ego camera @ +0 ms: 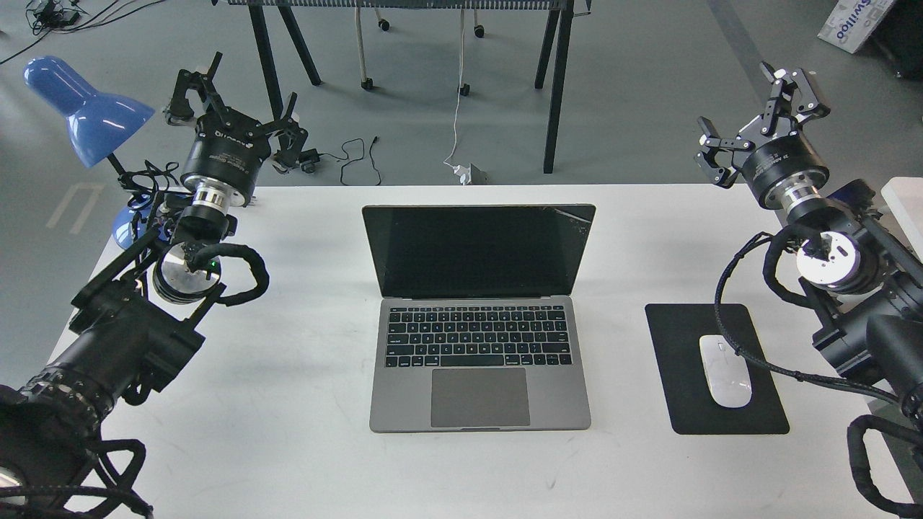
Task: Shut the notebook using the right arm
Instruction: 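Move the right gripper up and over toward the laptop screen's top edge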
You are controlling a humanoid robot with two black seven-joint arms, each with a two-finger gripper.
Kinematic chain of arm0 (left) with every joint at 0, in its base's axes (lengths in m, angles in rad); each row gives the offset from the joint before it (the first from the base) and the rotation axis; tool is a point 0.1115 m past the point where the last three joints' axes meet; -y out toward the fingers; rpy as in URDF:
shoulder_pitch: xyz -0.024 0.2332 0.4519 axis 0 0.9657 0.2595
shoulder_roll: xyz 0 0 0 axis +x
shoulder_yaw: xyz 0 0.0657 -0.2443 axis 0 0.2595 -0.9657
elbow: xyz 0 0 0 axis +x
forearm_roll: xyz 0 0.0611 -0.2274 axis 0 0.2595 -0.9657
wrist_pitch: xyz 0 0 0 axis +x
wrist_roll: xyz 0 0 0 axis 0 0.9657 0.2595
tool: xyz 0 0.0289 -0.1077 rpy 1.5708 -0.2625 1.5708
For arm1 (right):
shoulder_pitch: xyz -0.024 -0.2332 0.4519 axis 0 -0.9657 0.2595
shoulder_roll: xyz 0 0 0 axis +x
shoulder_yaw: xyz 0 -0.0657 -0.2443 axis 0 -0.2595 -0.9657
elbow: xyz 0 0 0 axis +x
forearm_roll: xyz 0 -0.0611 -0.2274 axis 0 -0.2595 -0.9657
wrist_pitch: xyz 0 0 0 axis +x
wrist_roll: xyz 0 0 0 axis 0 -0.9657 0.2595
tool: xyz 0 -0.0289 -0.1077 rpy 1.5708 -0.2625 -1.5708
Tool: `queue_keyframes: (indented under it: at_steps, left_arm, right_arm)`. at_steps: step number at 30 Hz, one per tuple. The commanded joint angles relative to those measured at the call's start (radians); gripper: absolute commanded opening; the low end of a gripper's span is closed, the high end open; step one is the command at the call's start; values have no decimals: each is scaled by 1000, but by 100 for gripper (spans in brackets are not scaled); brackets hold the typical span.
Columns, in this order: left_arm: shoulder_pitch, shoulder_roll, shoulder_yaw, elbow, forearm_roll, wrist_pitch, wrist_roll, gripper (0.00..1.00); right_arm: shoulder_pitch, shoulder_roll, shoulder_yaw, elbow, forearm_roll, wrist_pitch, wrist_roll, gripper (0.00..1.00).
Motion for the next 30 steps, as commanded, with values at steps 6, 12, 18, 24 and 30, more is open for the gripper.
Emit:
queue_keyframes:
  at_steps: [6,12,18,24,30]
  left_arm:
    - [2,1,3,-2,8,0,0,100]
    - [2,1,3,-2,6,-12,0,100]
    - [4,1,3,-2,6,-14,0,100]
    - [4,1,1,-2,6,-15,-3,100]
    - [4,1,1,-2,6,-15,-3,100]
  right_arm:
    - [0,1,-21,3,1,0,1,100]
    - [53,43,-87,-8,-2,-8,3,100]
    - [86,155,-151,-40,-3,-12,8,100]
    - [89,224,-203,-51,-3,-15,11,100]
    - [81,224,-240,-34,0,-12,11,100]
